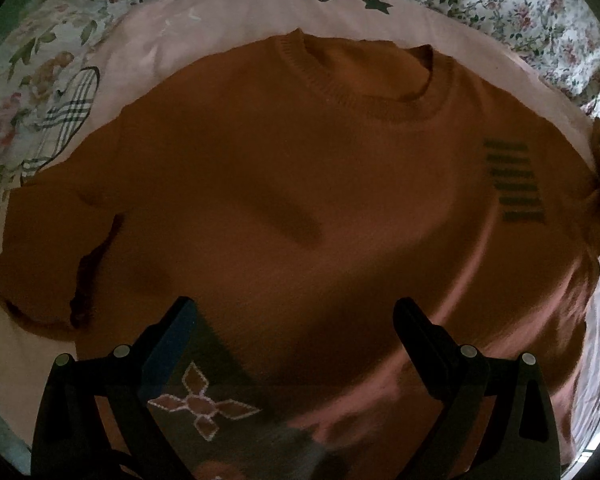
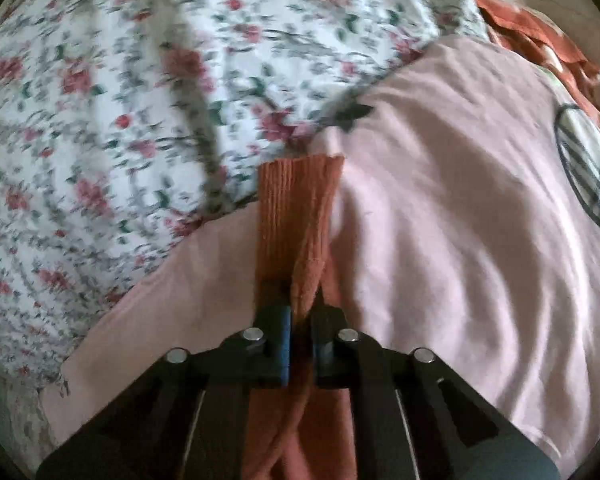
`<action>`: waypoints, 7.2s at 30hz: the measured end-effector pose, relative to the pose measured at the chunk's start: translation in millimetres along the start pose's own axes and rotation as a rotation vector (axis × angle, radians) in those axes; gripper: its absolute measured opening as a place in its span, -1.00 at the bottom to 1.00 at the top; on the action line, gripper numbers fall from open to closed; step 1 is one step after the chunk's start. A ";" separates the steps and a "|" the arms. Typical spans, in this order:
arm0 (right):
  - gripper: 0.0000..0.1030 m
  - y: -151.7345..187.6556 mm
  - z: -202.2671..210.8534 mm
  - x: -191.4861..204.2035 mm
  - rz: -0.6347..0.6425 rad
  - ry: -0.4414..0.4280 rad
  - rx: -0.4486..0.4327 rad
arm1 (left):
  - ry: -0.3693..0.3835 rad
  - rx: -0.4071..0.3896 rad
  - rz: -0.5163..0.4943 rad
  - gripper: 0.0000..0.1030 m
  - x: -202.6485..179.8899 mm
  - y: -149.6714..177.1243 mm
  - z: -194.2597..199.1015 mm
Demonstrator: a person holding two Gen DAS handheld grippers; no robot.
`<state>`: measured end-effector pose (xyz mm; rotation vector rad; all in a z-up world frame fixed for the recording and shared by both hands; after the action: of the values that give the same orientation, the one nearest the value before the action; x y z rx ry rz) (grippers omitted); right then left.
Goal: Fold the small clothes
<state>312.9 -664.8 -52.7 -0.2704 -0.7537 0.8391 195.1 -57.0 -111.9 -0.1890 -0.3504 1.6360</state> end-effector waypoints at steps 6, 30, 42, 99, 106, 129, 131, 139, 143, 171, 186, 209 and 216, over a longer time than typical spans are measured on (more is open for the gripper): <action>-0.86 49.5 24.0 88.0 0.175 -0.186 0.070 | 0.027 -0.006 0.023 0.92 8.6 5.4 3.3; -0.75 423.7 12.8 338.8 0.358 -0.650 0.736 | 0.278 0.024 0.213 0.92 102.9 35.3 24.9; -0.19 377.1 49.8 275.5 0.241 -0.581 0.642 | 0.483 0.121 0.211 0.92 45.3 -41.1 -33.5; -0.23 276.0 23.4 183.8 0.477 -0.014 0.372 | 0.247 -0.181 0.067 -0.77 95.3 -10.9 -19.0; -0.17 291.0 14.7 161.6 0.384 0.021 0.450 | 0.239 -0.204 0.094 -0.38 138.5 15.5 8.3; -0.09 373.5 88.9 229.9 0.383 -0.189 0.542 | 0.172 -0.141 0.088 -0.90 173.0 14.8 -16.2; -0.09 370.9 90.1 227.1 0.371 -0.185 0.535 | 0.163 -0.172 0.076 -0.95 175.0 13.5 -6.0; -0.09 359.1 88.2 224.8 0.345 -0.199 0.505 | 0.352 -0.321 0.079 -0.97 132.8 -19.2 74.3; -0.09 346.2 82.8 218.8 0.307 -0.213 0.492 | 0.477 -0.369 -0.009 -0.97 62.1 -44.3 102.1; -0.07 302.1 41.8 174.6 0.223 -0.204 0.498 | 0.462 -0.155 -0.160 -0.01 -62.6 8.6 33.1; -0.41 312.3 -14.3 205.2 0.330 -0.165 0.495 | 0.126 -0.099 0.157 -0.01 145.8 73.8 -8.1; -0.92 260.4 37.7 191.2 0.274 -0.215 0.323 | -0.009 -0.199 0.249 -0.67 159.2 53.9 7.1; -0.92 281.3 4.8 175.3 0.351 -0.106 0.398 | 0.011 -0.122 0.261 -0.67 160.7 60.3 -18.4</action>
<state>224.4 -349.2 -102.1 0.0005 -0.6278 1.3223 128.6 100.6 -135.8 -0.3475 -0.4310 1.8714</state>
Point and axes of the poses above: each gripper's, at about its wrist camera, not at the fingertips, and z roughly against the way its jaws point, x to its left, y to its underside, the point moved 6 cm from there along -z, roughly the way its jaws point, and after that the axes turned 6 degrees about -y, right-handed, at the moved point
